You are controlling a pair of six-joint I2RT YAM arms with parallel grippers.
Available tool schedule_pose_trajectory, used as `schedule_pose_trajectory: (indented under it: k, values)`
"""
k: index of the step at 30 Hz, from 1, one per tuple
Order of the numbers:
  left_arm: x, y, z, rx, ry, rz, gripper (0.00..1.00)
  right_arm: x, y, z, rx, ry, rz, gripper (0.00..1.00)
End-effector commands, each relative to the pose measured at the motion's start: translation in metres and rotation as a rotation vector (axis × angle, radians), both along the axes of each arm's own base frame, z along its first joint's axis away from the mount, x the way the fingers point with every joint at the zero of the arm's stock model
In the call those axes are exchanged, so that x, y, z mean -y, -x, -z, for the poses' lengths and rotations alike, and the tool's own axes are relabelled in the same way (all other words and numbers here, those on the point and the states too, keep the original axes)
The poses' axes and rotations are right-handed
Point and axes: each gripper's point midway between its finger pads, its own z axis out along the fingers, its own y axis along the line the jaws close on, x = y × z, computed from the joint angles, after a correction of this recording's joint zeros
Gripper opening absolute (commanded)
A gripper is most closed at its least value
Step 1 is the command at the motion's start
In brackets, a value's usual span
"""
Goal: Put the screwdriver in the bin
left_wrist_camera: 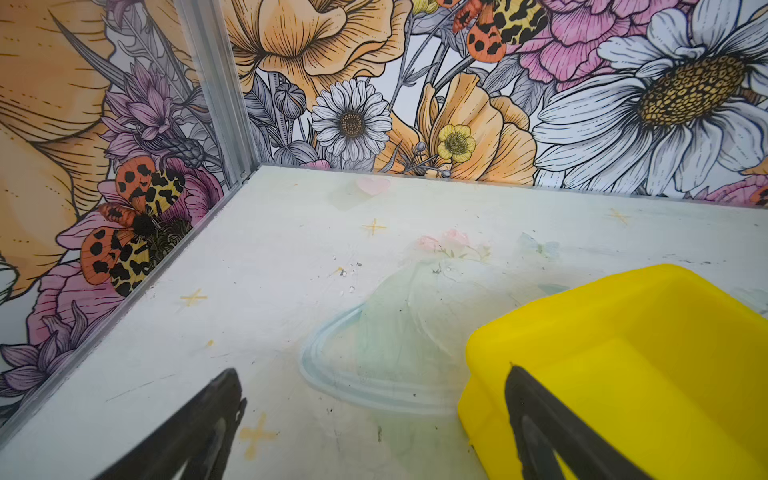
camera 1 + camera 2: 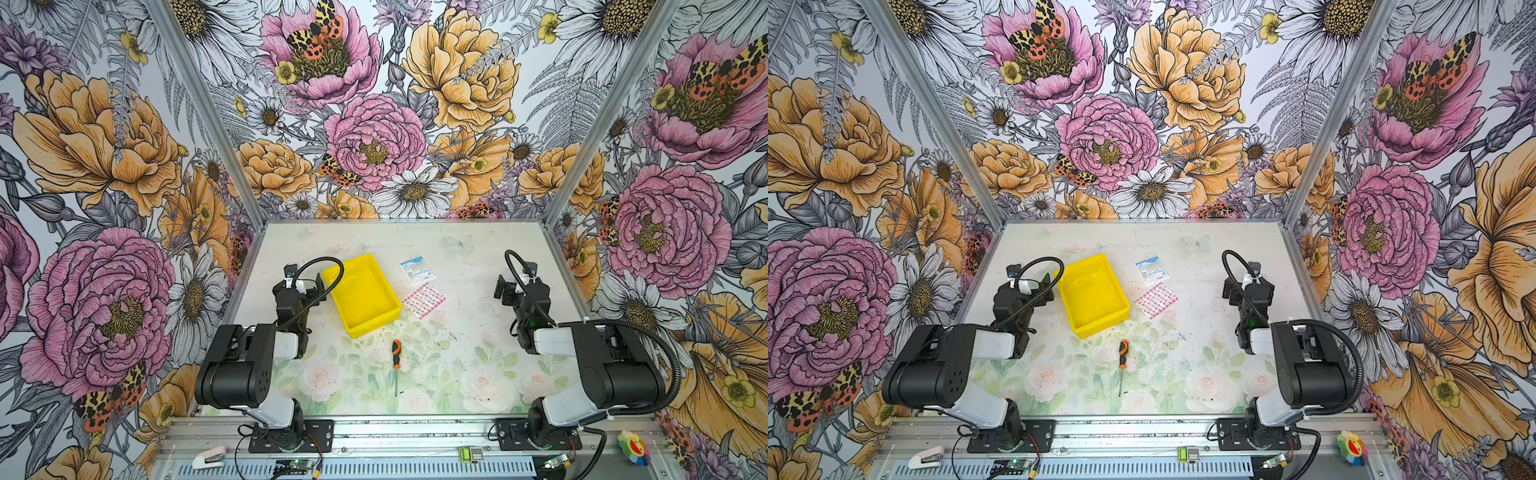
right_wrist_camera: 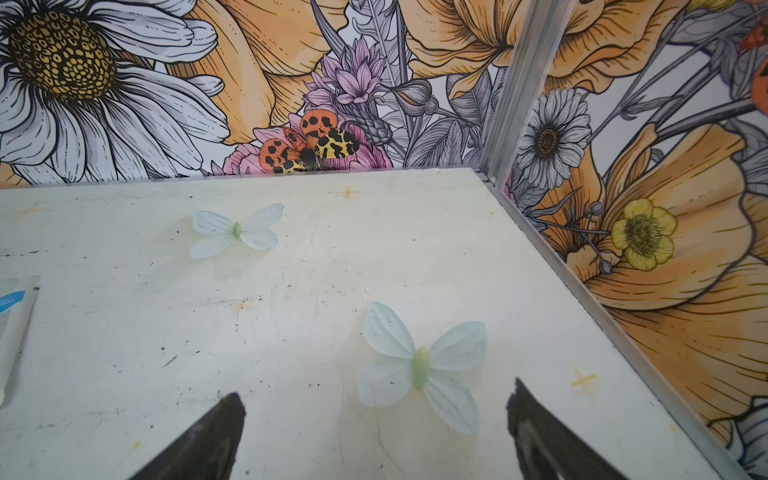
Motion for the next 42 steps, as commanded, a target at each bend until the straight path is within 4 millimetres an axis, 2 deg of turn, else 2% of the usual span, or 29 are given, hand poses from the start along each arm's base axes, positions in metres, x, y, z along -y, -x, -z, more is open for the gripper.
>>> schedule_pose_trajectory:
  k: [1,26,31,37,42]
  values:
    - [0.002,-0.004,-0.006,0.015,-0.003,0.013,0.99,0.001,-0.001,-0.007,0.030,0.004,-0.005,0.99]
    - [0.000,-0.004,-0.006,0.016,0.003,0.007,0.99,0.001,-0.001,-0.007,0.029,0.003,-0.004,0.99]
    - [-0.008,-0.001,-0.007,0.030,0.026,-0.018,0.99,0.001,-0.001,-0.006,0.029,0.006,-0.004,1.00]
    - [-0.026,0.008,-0.029,0.034,0.059,-0.114,0.99,0.004,0.009,-0.030,0.041,0.038,0.055,1.00]
    - [-0.034,0.016,-0.038,-0.071,0.156,-0.175,0.99,-0.013,0.023,-0.056,0.042,0.041,0.036,0.99]
